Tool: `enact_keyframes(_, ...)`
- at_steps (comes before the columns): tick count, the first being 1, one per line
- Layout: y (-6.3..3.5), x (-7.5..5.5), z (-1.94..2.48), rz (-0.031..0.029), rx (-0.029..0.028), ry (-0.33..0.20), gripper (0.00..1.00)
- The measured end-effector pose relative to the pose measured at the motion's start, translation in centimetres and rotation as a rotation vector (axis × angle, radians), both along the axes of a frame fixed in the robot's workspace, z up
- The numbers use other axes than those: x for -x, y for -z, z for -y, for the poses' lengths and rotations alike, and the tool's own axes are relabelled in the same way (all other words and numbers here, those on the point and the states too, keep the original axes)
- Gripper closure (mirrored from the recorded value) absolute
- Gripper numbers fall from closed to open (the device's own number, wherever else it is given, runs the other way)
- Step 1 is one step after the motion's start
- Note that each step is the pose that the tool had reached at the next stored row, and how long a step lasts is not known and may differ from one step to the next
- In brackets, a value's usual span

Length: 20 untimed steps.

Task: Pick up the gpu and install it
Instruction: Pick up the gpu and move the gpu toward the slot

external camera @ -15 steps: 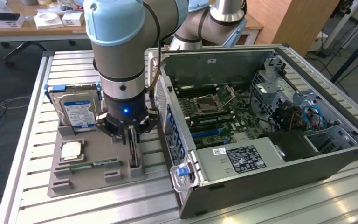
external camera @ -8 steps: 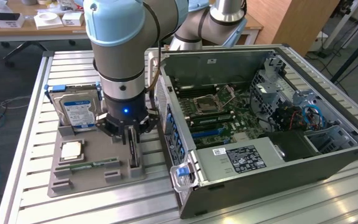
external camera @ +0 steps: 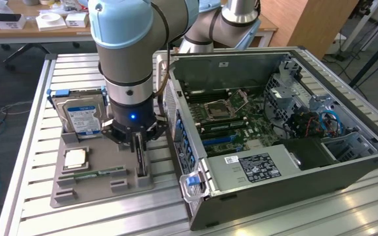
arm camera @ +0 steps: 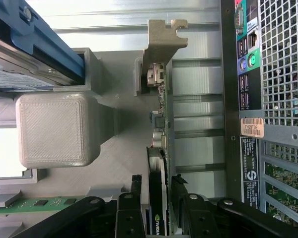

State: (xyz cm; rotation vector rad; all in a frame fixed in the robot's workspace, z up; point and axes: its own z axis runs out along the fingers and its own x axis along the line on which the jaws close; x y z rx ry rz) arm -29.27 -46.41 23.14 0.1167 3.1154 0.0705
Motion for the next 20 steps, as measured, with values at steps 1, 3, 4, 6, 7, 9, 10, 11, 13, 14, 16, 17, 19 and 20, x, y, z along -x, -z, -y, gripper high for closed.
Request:
enact_keyframes(1,0.00,0.00,0.00,0.0000,0.0000,0.000,0.69)
enact_keyframes(3,0.00,0.00,0.00,-0.0001,0.0000,0.000,0.74)
enact_keyframes(4,0.00,0.00,0.00,-0.0001,0.0000,0.000,0.74)
enact_keyframes(6,-0.01,0.00,0.00,-0.0001,0.0000,0.000,0.74)
enact_keyframes(7,0.00,0.00,0.00,-0.0001,0.0000,0.000,0.74)
enact_keyframes(9,0.00,0.00,0.00,-0.0001,0.0000,0.000,0.74)
enact_keyframes(10,0.00,0.00,0.00,-0.0001,0.0000,0.000,0.74)
enact_keyframes(11,0.00,0.00,0.00,0.0000,0.0000,0.000,0.74)
enact_keyframes(13,0.00,0.00,0.00,-0.0001,0.0002,-0.018,0.74)
enact_keyframes(14,0.00,0.00,0.00,0.0000,0.0001,-0.031,0.74)
enact_keyframes(16,0.00,0.00,0.00,-0.0001,0.0001,-0.040,0.74)
enact_keyframes(17,0.00,0.00,0.00,-0.0001,0.0000,-0.040,0.74)
enact_keyframes(19,0.01,0.00,0.00,-0.0001,0.0000,-0.040,0.74)
enact_keyframes(20,0.00,0.00,0.00,-0.0001,0.0000,-0.040,0.74)
